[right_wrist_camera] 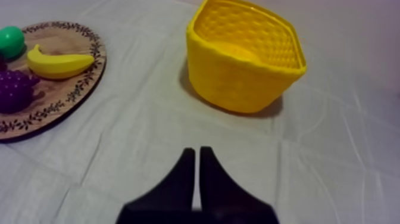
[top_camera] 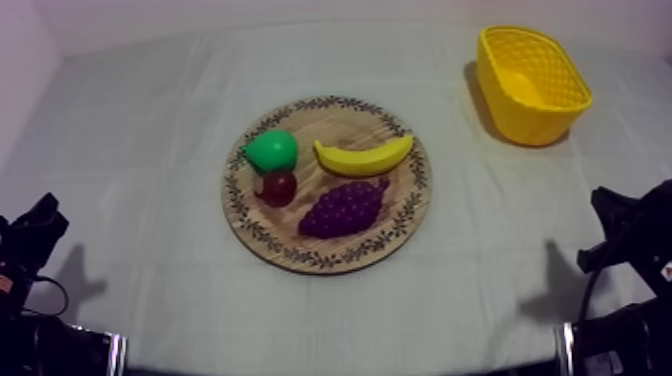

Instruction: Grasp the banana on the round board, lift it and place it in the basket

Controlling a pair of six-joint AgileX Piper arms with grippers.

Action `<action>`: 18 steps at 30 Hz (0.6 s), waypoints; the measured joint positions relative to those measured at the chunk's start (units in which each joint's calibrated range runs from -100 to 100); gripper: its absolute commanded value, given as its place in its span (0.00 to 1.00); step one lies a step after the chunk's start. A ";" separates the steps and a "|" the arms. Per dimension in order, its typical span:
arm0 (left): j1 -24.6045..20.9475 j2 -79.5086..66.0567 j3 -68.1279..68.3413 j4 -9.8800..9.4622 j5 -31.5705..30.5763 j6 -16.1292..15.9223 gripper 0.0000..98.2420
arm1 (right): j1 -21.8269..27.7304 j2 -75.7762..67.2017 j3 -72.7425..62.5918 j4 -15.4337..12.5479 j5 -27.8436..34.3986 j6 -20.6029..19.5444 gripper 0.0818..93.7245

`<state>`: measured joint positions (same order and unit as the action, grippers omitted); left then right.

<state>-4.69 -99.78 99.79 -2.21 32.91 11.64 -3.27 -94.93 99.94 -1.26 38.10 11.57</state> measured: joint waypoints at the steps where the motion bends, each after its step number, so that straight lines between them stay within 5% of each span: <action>1: 0.00 0.00 0.00 0.00 0.00 0.00 0.00 | 0.02 0.51 -0.06 -0.05 -0.08 0.11 0.01; 18: 0.00 0.00 0.00 0.00 0.00 0.00 0.00 | 0.62 21.18 -16.64 0.86 -0.10 0.84 0.01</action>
<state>-4.69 -99.78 99.79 -2.21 32.91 11.64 -2.65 -73.75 83.30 -0.40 38.00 12.42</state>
